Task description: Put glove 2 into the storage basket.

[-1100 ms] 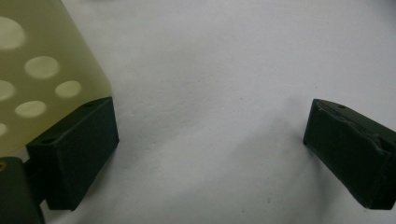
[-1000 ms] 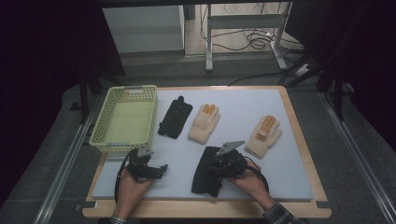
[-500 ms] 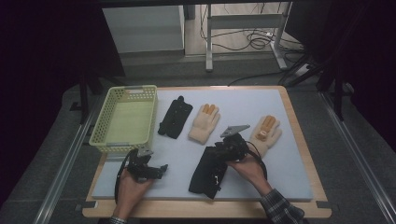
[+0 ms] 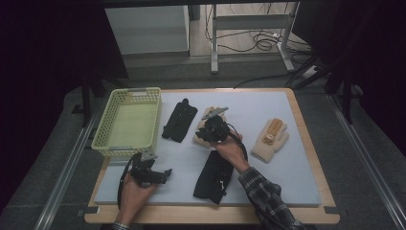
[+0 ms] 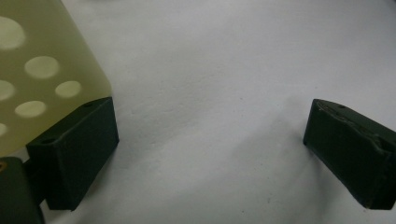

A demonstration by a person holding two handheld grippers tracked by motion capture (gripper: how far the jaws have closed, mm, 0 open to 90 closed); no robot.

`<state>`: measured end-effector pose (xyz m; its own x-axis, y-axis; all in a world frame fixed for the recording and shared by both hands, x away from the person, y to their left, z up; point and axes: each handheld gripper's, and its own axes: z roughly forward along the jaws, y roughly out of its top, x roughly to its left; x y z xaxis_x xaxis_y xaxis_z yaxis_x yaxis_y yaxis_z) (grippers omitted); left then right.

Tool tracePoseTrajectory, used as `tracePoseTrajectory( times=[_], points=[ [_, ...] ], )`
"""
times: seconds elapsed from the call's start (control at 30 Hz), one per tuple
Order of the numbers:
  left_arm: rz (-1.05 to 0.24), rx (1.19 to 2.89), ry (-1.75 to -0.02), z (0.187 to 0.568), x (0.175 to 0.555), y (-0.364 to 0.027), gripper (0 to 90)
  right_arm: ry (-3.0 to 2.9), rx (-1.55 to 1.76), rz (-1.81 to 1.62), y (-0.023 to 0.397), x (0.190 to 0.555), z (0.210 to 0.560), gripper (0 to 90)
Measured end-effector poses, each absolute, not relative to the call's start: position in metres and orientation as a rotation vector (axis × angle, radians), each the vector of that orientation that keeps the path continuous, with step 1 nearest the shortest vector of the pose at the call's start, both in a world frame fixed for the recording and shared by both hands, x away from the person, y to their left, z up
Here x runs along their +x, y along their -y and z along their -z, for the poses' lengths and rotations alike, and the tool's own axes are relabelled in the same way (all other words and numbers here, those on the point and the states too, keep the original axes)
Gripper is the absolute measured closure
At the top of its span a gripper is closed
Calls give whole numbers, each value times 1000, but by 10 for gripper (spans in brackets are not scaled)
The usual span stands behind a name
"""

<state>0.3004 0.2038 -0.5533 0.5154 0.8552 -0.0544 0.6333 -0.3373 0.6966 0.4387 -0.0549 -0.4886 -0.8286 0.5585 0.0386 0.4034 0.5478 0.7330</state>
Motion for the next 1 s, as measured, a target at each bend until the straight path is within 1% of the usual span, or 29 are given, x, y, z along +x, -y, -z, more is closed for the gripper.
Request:
tracePoseTrajectory(
  times=[0.03,0.17,0.2,0.27,0.4,0.43,0.53,0.6,0.7,0.73,0.77,0.8,1.0],
  points=[
    [-424,2085,-1209,553,300,-204,33,-2581,820,-1145,43,447,490,717],
    [-424,2085,-1209,553,300,-204,33,-2582,817,-1139,28,459,493,687],
    [-423,2084,-1209,553,300,-204,33,-2583,804,-1103,15,467,497,654],
    [-424,2084,-1209,553,300,-204,33,-2579,788,-1085,6,472,501,629],
    [-423,2083,-1209,553,300,-204,33,-2540,812,-1032,-9,484,512,498],
    [-423,2083,-1208,553,300,-204,32,-2521,823,-1012,-11,487,515,479],
    [-423,2082,-1209,553,300,-204,32,-2525,885,-1001,-12,498,521,465],
    [-423,2083,-1208,554,300,-204,32,-2547,879,-925,-15,502,528,496],
    [-424,2083,-1208,553,300,-204,33,-2553,963,-1007,-11,505,531,680],
    [-423,2083,-1208,554,300,-204,32,-2555,968,-1014,-11,505,531,761],
    [-423,2083,-1208,554,300,-204,32,-2565,969,-1022,-11,505,531,814],
    [-424,2083,-1208,554,300,-204,32,-2563,959,-1012,-12,504,530,846],
    [-423,2083,-1209,554,300,-204,32,-2561,926,-982,-13,495,522,860]
  ],
)
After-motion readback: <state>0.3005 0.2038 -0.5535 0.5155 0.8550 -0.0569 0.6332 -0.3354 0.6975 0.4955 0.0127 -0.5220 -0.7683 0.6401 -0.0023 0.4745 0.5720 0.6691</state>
